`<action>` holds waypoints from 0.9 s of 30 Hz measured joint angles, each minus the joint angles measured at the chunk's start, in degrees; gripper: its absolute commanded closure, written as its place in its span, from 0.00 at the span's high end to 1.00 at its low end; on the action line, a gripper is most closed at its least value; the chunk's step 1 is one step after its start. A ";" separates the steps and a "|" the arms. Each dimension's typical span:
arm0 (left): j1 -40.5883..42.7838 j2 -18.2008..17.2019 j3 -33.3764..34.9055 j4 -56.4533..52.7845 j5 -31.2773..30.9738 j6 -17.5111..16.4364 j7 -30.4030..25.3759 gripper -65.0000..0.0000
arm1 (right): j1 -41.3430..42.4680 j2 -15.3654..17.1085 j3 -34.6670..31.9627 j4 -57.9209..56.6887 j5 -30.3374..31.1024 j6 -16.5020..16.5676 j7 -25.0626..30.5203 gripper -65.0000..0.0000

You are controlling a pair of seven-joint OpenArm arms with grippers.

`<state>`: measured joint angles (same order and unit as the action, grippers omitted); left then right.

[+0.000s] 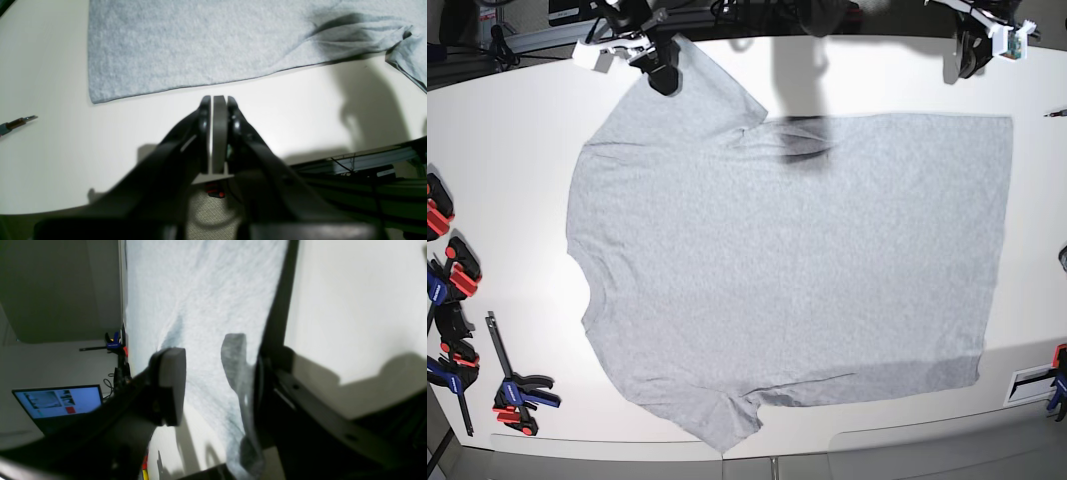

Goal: Fold the T-shirt properly
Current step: 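Move both grippers down toward the shirt's shoulder corners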

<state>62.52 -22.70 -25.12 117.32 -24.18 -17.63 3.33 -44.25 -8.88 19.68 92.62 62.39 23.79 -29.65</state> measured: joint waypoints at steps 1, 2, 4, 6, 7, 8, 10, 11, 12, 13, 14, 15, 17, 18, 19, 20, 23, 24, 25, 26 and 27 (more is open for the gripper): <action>0.00 0.00 0.00 0.00 0.02 0.00 -0.24 0.00 | 0.00 0.00 0.00 -0.02 -0.48 -0.55 -0.04 0.27; -0.02 0.00 0.00 0.00 0.00 0.00 -0.31 0.00 | 0.00 0.00 0.00 -0.20 -0.83 -0.96 -0.09 0.15; -0.63 0.02 0.00 0.00 0.04 0.00 -0.26 0.02 | -0.07 -0.02 0.00 -0.52 -1.18 -1.46 -0.70 0.00; -1.49 0.02 0.00 0.00 0.04 0.02 -0.35 0.22 | -0.17 0.00 0.00 -0.59 -1.03 -1.44 -1.38 0.00; -1.79 0.02 0.00 0.00 0.50 -0.04 -0.31 0.31 | -0.15 0.00 0.00 -0.59 -1.14 -1.44 -1.62 0.00; -1.95 0.02 0.00 0.00 0.57 0.00 -0.28 0.38 | -0.15 0.00 0.00 -0.57 -1.42 -1.44 -1.62 0.00; -2.01 0.00 0.00 0.02 0.92 0.00 1.05 0.39 | -0.04 0.00 0.00 -0.39 -3.28 -1.07 -1.60 0.00; -2.67 0.02 0.00 0.02 0.98 -0.02 4.09 0.37 | 0.07 0.00 0.00 -0.35 -3.89 -1.01 -1.73 0.00; -3.74 0.09 0.02 -0.07 1.22 -0.11 7.02 0.36 | 0.20 0.00 0.00 -0.37 -3.89 -1.01 -1.77 0.00; -4.96 0.17 0.04 -0.07 1.25 -0.07 8.59 0.35 | 0.28 -0.02 -0.02 -0.37 -3.87 -1.01 -1.79 0.00; -6.23 0.15 0.04 -0.07 1.20 -0.24 9.18 0.35 | 0.28 0.00 -0.07 -0.37 -3.89 -1.01 -1.77 0.00; -7.63 0.11 0.00 -0.07 0.90 -0.20 9.94 0.35 | 0.28 -0.02 -0.04 -0.37 -3.89 -1.01 -1.75 0.00; -10.21 0.13 -0.55 -0.11 -0.28 -0.33 12.94 0.35 | 0.28 -0.02 -0.04 -0.37 -3.89 -1.01 -1.77 0.00; -11.32 0.20 -1.27 -0.33 -2.23 -0.31 14.51 0.35 | 0.31 -0.02 -0.07 -0.37 -3.91 -1.01 -1.77 0.00; -12.57 0.20 -2.14 -0.76 -4.13 -0.37 16.06 0.35 | 0.31 -0.02 -0.07 -0.37 -3.91 -1.03 -1.77 0.00; -14.08 0.22 -3.30 -1.46 -6.21 -0.31 17.88 0.35 | 0.31 -0.02 -0.07 -0.37 -3.91 -1.03 -1.77 0.00; -18.58 0.28 -7.80 -5.97 -13.07 -2.23 21.24 0.35 | 0.31 -0.02 -0.07 -0.37 -3.91 -1.03 -1.77 0.00; -19.76 0.17 -9.53 -8.39 -15.50 -2.91 22.43 0.35 | 0.31 -0.02 -0.04 -0.37 -3.91 -1.01 -1.77 0.00; -20.81 -0.11 -11.10 -11.28 -18.47 -3.98 23.30 0.35 | 0.31 -0.02 -0.07 -0.37 -3.93 -1.03 -1.77 0.00; -21.62 -0.72 -12.39 -14.49 -21.14 -5.33 24.02 0.35 | 0.33 0.00 -0.07 -0.37 -3.91 -1.03 -1.79 0.00; -22.36 -1.49 -13.46 -17.92 -23.21 -6.93 24.96 0.35 | 0.33 0.00 -0.07 -0.37 -3.93 -1.01 -1.77 0.00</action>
<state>40.16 -24.18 -38.59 99.39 -47.40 -24.56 28.29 -43.92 -8.88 19.62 92.25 58.46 22.79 -31.42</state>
